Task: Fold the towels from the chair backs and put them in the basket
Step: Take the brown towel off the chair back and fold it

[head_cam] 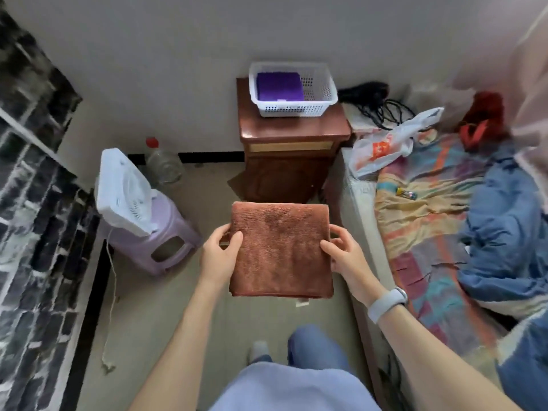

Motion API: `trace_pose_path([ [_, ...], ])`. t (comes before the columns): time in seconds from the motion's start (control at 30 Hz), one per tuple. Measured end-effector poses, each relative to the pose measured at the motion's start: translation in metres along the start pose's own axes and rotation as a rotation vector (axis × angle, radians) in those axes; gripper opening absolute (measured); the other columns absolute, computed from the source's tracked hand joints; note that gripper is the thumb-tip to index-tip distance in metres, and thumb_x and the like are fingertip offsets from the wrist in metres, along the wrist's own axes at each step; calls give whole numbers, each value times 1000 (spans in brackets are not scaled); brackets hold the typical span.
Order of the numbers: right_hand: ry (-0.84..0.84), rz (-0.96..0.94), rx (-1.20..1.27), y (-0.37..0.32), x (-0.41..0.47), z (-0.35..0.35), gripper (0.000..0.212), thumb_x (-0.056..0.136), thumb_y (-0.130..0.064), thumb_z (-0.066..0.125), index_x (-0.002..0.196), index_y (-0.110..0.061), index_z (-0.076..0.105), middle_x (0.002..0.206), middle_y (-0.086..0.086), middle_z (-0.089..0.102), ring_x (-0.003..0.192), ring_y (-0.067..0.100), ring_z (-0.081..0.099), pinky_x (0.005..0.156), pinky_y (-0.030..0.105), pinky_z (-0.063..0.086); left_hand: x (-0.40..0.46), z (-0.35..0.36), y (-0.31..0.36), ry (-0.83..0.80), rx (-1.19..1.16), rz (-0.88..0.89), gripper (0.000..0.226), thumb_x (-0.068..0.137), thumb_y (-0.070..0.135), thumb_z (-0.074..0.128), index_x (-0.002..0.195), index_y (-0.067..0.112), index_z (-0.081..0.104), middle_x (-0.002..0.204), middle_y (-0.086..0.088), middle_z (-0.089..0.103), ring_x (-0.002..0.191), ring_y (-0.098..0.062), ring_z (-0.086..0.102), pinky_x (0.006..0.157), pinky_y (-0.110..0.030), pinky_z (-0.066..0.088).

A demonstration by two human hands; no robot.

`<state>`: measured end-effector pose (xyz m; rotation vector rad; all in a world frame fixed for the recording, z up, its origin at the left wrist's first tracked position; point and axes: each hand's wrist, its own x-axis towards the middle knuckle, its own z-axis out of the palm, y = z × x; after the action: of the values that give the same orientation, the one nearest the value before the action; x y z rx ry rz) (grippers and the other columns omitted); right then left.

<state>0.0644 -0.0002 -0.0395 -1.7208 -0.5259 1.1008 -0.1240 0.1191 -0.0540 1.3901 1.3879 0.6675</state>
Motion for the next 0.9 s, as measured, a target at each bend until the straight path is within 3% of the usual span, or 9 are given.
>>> trace_pose_path([
  [0.2,44,-13,56,-46,130,-29,25,90,-15,52,101,-37,53,89,3,60,88,19,60,79,46,51,125,60,56,-79,-22,15,31,89,16,57,119,9,57,106,-1,61,96,-14,56,89,-29,44],
  [0.4,10,-28,57,-102,285,-56,27,91,-18,51,117,-28,50,97,6,61,92,19,61,75,36,52,253,130,106,-16,-53,-10,29,90,19,55,118,14,57,104,2,61,92,-9,57,76,-18,43],
  [0.57,10,-31,-1,-153,394,-66,30,90,-15,52,119,-23,50,92,5,58,90,21,58,81,43,51,352,171,151,7,-6,-91,35,94,25,48,126,13,50,119,-4,57,109,-19,53,96,-36,44],
  [0.77,-23,-56,-66,-195,506,-51,28,93,-17,49,118,-29,46,89,-11,57,82,1,57,62,12,46,467,194,175,-8,29,-139,34,98,28,36,129,16,44,116,-3,53,98,-14,51,78,-29,41],
  [0.9,-23,-20,-92,-205,571,-33,28,94,-16,46,120,-28,44,99,-15,55,89,-1,55,65,11,47,533,208,173,-10,118,-176,37,99,26,32,133,13,38,116,-3,51,98,-15,47,84,-29,38],
])
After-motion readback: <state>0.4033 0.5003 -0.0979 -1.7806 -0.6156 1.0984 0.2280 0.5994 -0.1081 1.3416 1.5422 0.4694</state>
